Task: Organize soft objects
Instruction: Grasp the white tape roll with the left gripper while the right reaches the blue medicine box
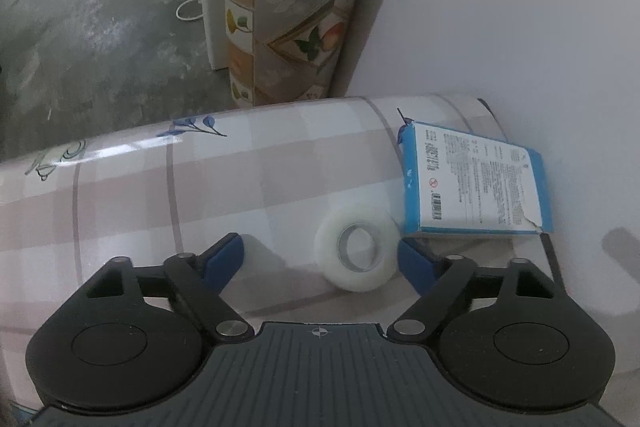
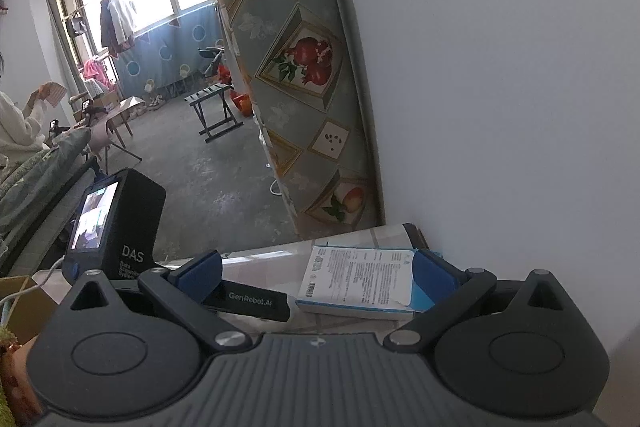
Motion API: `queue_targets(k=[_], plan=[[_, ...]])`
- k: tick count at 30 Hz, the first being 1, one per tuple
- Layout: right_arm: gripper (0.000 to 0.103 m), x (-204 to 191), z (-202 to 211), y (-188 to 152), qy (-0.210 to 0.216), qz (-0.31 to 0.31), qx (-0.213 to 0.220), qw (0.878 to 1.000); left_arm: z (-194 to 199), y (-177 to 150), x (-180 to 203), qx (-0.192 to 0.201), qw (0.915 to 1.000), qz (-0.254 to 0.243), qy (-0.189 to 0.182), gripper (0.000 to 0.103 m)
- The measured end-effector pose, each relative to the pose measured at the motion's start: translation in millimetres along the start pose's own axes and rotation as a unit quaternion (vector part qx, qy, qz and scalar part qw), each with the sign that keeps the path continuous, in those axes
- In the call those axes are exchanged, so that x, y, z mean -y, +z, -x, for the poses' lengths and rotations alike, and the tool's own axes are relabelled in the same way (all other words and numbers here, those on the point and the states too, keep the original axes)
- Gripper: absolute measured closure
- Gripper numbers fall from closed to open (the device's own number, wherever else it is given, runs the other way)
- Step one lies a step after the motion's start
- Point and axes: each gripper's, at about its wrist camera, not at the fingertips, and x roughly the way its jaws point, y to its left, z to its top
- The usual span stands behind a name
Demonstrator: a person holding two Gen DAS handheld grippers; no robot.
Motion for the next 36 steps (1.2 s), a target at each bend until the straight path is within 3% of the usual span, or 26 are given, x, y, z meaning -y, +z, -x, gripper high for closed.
queue_targets(k=[11,21,25,34,36], plan=[[0.039,-8,7,6,-0.007,0.016,0.003,1.0,3,-1,-1,0.006,1.0,-0.003,-0.006,0.044],[0.039,-12,7,13,-0.008,0.018,0.008,1.0,0,1,4,0.002,1.0,-0.004,-0.006,0.036],[0.039,-12,10,11,-0.007,0.016,0.006,1.0,2,-1,7,0.009,0.9998,-0.016,-0.008,0.051],[0.039,-15,18,16,-0.023,0.022,0.0,0.999,10,-6,-7,-0.01,0.9996,-0.02,-0.014,0.052],[0.039,-16,20,18,-0.025,0.026,0.0,0.999,12,-7,-20,-0.021,0.9996,-0.011,-0.012,0.061]])
